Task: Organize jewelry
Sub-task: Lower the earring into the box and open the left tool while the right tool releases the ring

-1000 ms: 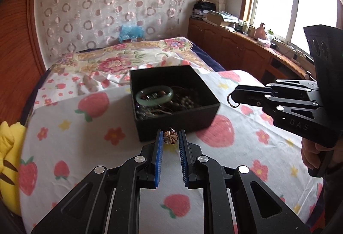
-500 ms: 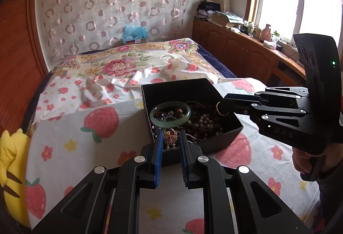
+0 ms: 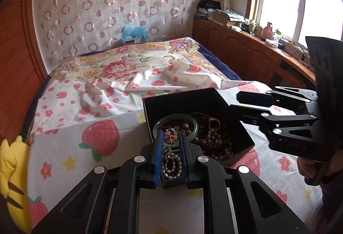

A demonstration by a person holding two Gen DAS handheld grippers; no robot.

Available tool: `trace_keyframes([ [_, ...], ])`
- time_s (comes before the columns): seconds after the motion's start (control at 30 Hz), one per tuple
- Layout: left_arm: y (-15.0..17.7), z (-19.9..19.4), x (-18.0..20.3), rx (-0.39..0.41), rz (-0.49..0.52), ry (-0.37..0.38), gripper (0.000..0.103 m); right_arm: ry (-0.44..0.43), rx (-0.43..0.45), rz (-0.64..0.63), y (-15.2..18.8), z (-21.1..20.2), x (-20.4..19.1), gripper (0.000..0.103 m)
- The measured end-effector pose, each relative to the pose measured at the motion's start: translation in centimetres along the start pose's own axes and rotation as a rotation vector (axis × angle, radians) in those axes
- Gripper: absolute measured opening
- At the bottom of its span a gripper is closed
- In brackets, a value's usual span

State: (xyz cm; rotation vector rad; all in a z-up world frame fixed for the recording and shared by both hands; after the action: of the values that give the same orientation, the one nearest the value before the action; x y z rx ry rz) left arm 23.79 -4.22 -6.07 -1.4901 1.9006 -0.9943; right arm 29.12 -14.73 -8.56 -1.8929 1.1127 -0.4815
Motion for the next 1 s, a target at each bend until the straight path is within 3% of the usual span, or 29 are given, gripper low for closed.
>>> trace_keyframes([
  [0.63, -1.8, 5.3, -0.4, -0.047, 0.002, -0.033, 0.015, 0.028, -0.009, 0.042, 1.9, -0.7, 2.2, 0.040],
  [0.67, -1.7, 5.2, -0.3, -0.046, 0.001, -0.032, 0.016, 0.030, -0.007, 0.040, 2.0, -0.8, 2.2, 0.040],
  [0.73, -1.8, 4.9, -0.3, -0.036, 0.003, -0.035, 0.032, 0.032, -0.002, 0.042, 2.0, -0.9, 2.3, 0.040],
  [0.87, -1.8, 4.2, -0.2, -0.023, -0.004, -0.037, 0.038, 0.041, 0.005, 0.044, 2.1, -1.6, 2.5, 0.040],
  [1.0, -1.3, 3.0, -0.1, -0.014, -0.012, -0.044, 0.055, 0.065, 0.010, 0.033, 2.5, -2.4, 2.3, 0.040],
])
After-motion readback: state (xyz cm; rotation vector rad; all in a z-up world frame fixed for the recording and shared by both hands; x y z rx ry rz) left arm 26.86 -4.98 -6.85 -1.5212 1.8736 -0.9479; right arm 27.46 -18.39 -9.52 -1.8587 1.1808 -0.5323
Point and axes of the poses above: each gripper's, at about its wrist camera, not at the fingertips, and z roughly the way its jaws point, x to its right, y to its underside, the point moved 4 cm from there along z, roughly the way its jaws point, and after that the axes turned 6 degrees about x, right-handed, at the moved point
